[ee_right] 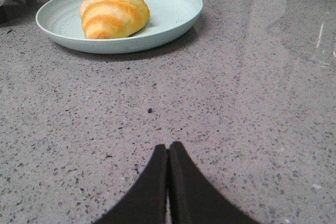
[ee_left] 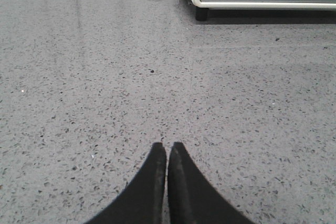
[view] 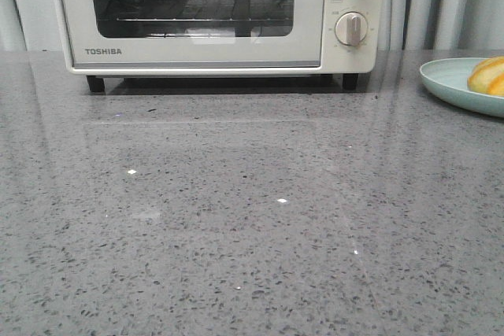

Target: Put bread in oven

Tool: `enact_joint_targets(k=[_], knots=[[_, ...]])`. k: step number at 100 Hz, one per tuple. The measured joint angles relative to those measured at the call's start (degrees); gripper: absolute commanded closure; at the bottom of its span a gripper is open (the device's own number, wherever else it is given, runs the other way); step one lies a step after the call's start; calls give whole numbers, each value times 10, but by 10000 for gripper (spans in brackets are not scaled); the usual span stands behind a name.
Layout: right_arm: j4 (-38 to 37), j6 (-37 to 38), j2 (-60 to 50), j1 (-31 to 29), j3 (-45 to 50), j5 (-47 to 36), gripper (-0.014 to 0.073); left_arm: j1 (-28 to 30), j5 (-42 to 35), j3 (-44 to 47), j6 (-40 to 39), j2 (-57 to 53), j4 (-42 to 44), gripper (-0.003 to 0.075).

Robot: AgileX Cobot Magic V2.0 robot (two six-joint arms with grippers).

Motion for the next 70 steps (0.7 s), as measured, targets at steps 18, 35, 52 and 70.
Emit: enact_joint_targets(k=[18, 35, 52, 70], knots=[[0, 0, 0, 0, 0, 0, 646, 0, -4, 0, 0, 0, 20, 741], [-18, 0, 0, 0, 0, -14, 646, 0, -36, 0, 0, 0, 47, 742], [24, 0, 0, 0, 0, -146, 646, 0, -76, 0, 1, 0, -54, 742], [96, 0, 0, 0, 0, -272, 646, 0, -116, 0, 1, 0, -247, 742]])
